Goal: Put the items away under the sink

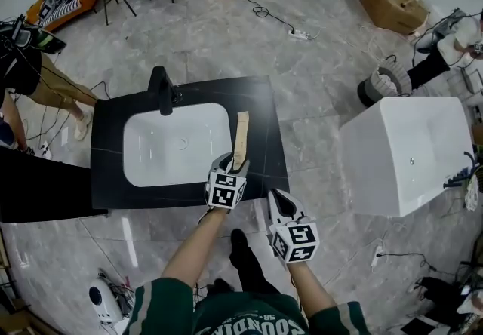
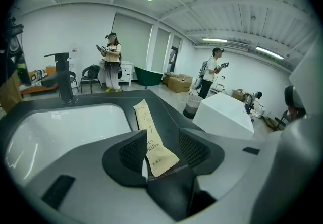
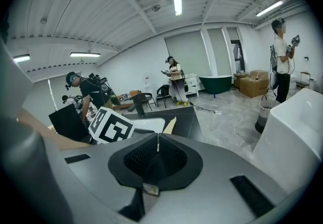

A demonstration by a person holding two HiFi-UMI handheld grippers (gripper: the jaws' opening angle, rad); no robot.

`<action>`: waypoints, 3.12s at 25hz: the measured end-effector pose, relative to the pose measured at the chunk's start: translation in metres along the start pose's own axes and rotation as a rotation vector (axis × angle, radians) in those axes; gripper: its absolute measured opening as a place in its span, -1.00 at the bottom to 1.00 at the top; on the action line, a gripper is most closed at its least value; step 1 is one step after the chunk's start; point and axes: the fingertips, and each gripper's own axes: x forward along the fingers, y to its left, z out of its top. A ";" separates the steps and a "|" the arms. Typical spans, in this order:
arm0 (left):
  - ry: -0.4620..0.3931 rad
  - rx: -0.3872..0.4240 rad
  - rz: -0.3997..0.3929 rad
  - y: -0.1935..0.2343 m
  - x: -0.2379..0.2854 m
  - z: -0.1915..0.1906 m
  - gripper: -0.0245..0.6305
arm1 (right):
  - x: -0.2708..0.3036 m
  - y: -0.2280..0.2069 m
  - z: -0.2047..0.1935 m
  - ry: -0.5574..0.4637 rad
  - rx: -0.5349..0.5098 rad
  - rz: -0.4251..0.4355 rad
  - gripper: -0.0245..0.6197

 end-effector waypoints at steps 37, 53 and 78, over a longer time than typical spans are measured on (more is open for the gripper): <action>-0.030 -0.021 0.098 0.003 -0.028 0.000 -0.87 | -0.010 -0.005 -0.019 0.025 0.020 0.001 -0.79; -0.172 -0.055 0.106 -0.024 -0.166 -0.007 -0.88 | -0.074 0.076 -0.022 -0.051 -0.061 0.039 -0.79; -0.137 -0.126 0.167 -0.067 -0.380 -0.184 -0.88 | -0.166 0.223 -0.124 -0.022 -0.126 0.163 -0.79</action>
